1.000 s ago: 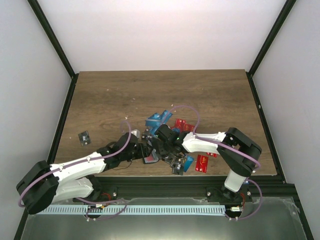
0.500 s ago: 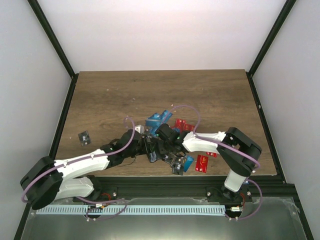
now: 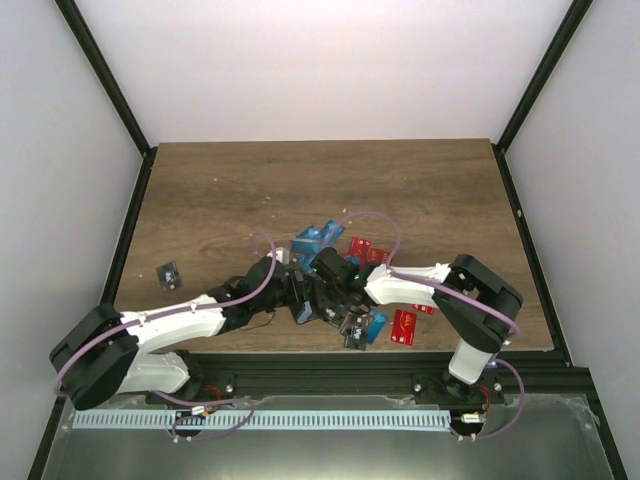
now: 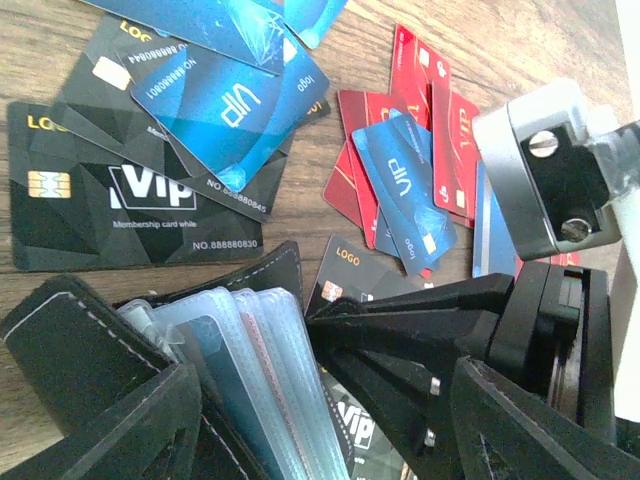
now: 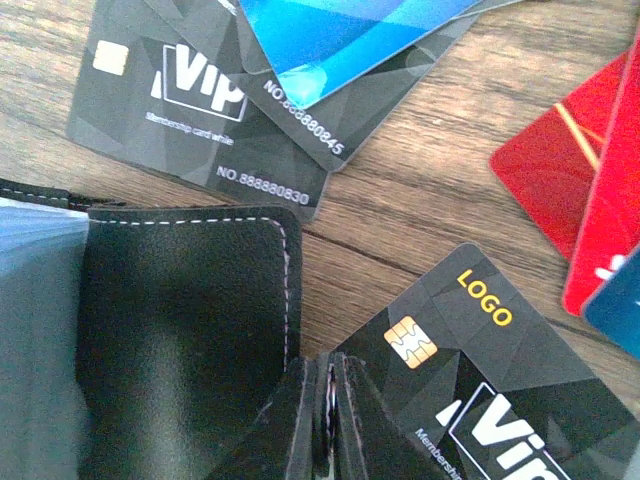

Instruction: Put the credit cards into the card holder

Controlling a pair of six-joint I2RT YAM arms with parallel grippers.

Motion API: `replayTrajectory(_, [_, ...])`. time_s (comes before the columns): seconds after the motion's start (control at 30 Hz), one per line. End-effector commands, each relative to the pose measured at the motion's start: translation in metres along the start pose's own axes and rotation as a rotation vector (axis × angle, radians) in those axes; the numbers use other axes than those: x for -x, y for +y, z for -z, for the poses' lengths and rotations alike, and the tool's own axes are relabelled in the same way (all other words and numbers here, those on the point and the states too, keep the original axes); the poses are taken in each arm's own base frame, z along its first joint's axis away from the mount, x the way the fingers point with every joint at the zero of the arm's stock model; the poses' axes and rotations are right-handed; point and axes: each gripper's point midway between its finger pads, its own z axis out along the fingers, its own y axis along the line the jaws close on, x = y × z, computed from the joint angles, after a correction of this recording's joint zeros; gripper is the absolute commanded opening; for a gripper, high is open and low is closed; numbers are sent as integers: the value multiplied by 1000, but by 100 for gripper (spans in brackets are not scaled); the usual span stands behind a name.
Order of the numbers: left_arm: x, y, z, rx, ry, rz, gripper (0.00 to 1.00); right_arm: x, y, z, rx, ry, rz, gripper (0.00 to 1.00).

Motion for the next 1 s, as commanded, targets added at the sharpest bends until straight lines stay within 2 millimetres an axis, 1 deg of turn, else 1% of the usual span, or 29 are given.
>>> replayTrajectory(0.0, [-6,-34,6,-137,34,-41,71,-43,37,-23,150,130,2,1])
replayTrajectory(0.23, [-5,-20,25,-109,-5,-33,71,-37,66,-25,251,113,-36,1])
replayTrajectory(0.37, [-15,-1,25,-86,-1,-27,72,-34,72,-24,282,106,-59,1])
replayTrajectory(0.43, [-22,3,23,-98,11,-30,71,-33,72,-22,278,98,-62,1])
replayTrajectory(0.63, [-26,-15,15,-172,51,-104,71,-32,61,-19,228,80,-61,1])
replayTrajectory(0.7, [-25,-18,16,-163,63,-122,71,-32,57,-19,212,74,-58,1])
replayTrajectory(0.73, [-23,-15,18,-135,65,-124,71,-31,56,-18,206,72,-57,1])
replayTrajectory(0.83, [-17,-3,33,-21,62,-139,70,-33,53,-18,193,71,-55,1])
replayTrajectory(0.9, [-14,1,47,14,61,-141,70,-33,52,-17,190,69,-55,1])
replayTrajectory(0.97, [-17,4,59,25,73,-128,70,-33,52,-18,190,69,-54,1])
